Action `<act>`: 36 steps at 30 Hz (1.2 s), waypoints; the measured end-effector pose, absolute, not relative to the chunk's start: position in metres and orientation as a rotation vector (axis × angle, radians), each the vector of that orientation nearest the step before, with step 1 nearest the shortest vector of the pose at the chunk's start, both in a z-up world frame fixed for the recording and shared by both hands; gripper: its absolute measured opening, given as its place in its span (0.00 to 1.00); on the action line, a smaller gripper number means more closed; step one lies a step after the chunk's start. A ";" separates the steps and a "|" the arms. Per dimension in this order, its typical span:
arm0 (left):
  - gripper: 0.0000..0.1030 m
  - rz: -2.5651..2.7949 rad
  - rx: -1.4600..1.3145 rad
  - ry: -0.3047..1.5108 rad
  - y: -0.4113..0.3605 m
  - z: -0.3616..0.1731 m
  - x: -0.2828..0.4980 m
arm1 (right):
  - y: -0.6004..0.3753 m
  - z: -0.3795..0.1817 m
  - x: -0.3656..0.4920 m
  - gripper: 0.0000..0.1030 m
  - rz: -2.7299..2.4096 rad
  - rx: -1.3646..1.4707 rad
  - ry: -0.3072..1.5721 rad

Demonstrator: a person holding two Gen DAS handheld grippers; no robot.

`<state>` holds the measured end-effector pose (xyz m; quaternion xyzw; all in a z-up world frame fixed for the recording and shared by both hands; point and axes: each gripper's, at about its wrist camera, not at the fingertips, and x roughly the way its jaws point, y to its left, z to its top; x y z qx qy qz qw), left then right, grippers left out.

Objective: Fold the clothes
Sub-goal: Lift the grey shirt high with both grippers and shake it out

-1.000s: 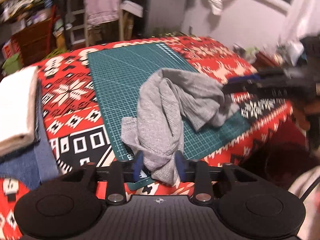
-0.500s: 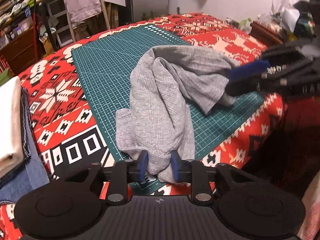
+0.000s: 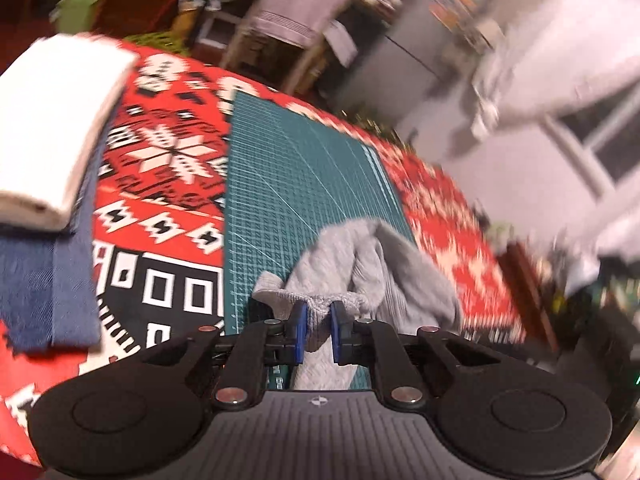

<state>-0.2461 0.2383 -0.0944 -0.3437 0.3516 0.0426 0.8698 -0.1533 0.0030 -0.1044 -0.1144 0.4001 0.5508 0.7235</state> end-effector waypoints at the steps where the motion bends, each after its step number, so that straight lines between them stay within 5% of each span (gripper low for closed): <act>1: 0.11 0.101 -0.753 0.721 0.243 -0.095 -0.248 | 0.007 -0.106 -0.154 0.37 1.218 -0.249 0.887; 7: 0.11 0.157 -0.777 0.692 0.254 -0.090 -0.253 | 0.022 -0.099 -0.174 0.37 1.284 -0.331 0.774; 15: 0.11 0.143 -0.793 0.692 0.258 -0.093 -0.252 | 0.059 -0.111 -0.206 0.24 1.452 -0.447 0.734; 30: 0.11 0.159 -0.790 0.711 0.263 -0.100 -0.252 | 0.069 -0.152 -0.219 0.32 1.421 -0.702 0.687; 33: 0.11 0.177 -0.802 0.705 0.266 -0.100 -0.254 | 0.067 -0.153 -0.222 0.11 1.383 -0.727 0.639; 36: 0.10 0.195 -0.814 0.699 0.269 -0.100 -0.255 | 0.063 -0.151 -0.209 0.08 1.333 -0.659 0.673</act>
